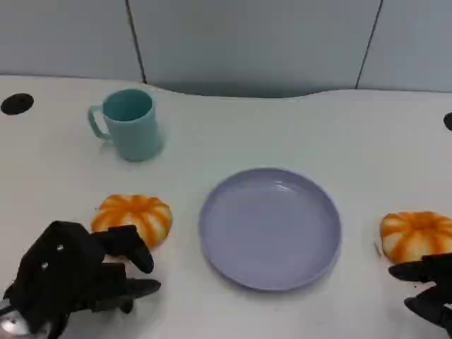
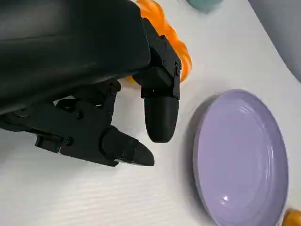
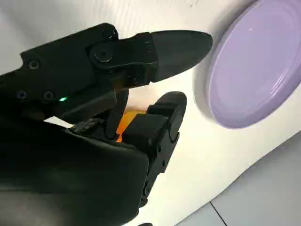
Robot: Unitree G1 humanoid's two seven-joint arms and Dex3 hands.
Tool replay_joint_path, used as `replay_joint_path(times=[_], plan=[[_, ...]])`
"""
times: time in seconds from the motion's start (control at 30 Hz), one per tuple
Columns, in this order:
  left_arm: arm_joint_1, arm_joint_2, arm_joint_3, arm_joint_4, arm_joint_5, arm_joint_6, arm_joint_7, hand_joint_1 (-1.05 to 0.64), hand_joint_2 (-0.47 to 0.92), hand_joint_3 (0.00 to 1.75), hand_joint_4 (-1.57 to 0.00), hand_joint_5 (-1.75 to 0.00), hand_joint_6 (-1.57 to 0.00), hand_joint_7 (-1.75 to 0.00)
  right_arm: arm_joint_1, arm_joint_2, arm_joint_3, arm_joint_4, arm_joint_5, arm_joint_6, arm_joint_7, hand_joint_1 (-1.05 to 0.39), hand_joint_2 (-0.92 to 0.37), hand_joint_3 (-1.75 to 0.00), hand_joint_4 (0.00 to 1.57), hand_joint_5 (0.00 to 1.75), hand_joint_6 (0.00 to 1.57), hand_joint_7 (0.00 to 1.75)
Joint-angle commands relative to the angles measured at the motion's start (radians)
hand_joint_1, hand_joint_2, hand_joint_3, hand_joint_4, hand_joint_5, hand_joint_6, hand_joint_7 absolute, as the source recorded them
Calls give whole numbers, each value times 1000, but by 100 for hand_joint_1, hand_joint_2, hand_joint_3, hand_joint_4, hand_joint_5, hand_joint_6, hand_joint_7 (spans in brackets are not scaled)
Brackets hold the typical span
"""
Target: Grasp the bread from the table and place it into the plate.
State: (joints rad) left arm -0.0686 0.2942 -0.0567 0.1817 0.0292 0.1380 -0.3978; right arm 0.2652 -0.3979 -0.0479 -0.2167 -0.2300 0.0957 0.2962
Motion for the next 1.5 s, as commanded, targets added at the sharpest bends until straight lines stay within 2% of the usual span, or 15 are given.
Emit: replay_joint_path(times=[0.03, 0.67, 0.8, 0.87, 1.0, 1.03, 1.1, 1.13, 1.17, 1.2, 1.23, 1.3, 1.33, 1.37, 1.5], plan=[[-2, 12, 9, -1, -3, -2, 4, -25, 92, 6, -76, -175, -52, -175, 2, -13, 0, -12, -1, 8, 1, -28, -92, -30, 68, 56, 80, 0], [6, 2, 25, -7, -18, -10, 8, -24, 92, 6, -74, -175, -51, -175, 4, -11, 3, -17, -5, 15, -2, -29, -92, -31, 68, 54, 79, 0], [23, -35, 60, 35, -32, -183, 56, -24, 91, 5, -74, -175, -52, -175, 4, -8, 6, -14, -10, 8, -9, -28, -92, -30, 69, 55, 80, 0], [33, -45, 67, 55, -6, -325, 103, -26, 90, 4, -74, -175, -51, -175, 6, -2, 4, -11, -6, -3, -15, -28, -92, -30, 69, 54, 80, 0], [30, 11, 35, 75, 144, -581, 187, -36, 90, 2, -59, -175, -34, -174, 5, 2, 7, -4, -7, -16, -26, -26, -92, -29, 69, 55, 81, 1], [28, 28, 29, 70, 179, -610, 200, -37, 89, 1, -47, -174, -34, -161, 4, 3, 9, -3, -8, -12, -27, -27, -92, -30, 68, 54, 80, 0], [26, 71, 19, 38, 289, -652, 246, -43, 89, 0, -38, -164, -36, -135, 1, 6, 11, 1, -7, -12, -30, -28, -92, -31, 68, 54, 80, 0], [25, 90, 16, 23, 340, -664, 269, -49, 90, 0, -31, -154, -39, -101, 1, 7, 12, 3, -7, -15, -32, -28, -92, -31, 69, 55, 80, 0], [28, 117, 13, -22, 408, -643, 278, -52, 91, 0, -29, -150, -42, -85, 0, 9, 15, 0, -9, -11, -33, -28, -92, -31, 69, 55, 80, 0], [28, 149, 12, -73, 477, -616, 277, -58, 91, 2, -23, -137, -42, -61, 0, 10, 20, -7, -14, -2, -34, -29, -92, -31, 69, 55, 80, 0], [28, 168, 11, -107, 520, -594, 273, -66, 92, 4, -22, -111, -43, -32, 0, 11, 24, -12, -18, 6, -35, -29, -92, -31, 69, 56, 80, 0], [26, 207, 10, -197, 620, -518, 243, -73, 92, 4, -25, -85, -43, -12, 1, 16, 34, -25, -25, 19, -39, -28, -92, -30, 69, 56, 80, 0], [23, 224, 8, -241, 662, -474, 216, -79, 92, 4, -29, -63, -40, -5, 1, 19, 38, -32, -27, 26, -40, -28, -92, -31, 68, 56, 79, 0], [13, 249, 2, -292, 706, -419, 159, -80, 92, 5, -29, -53, -37, -3, 2, 23, 41, -36, -26, 28, -42, -28, -92, -31, 68, 56, 79, 0], [-45, 314, -38, -373, 794, -306, -1, -84, 92, 4, -18, -32, -18, 0, -1, 32, 53, -39, -31, 28, -50, -27, -92, -31, 69, 58, 80, 0]])
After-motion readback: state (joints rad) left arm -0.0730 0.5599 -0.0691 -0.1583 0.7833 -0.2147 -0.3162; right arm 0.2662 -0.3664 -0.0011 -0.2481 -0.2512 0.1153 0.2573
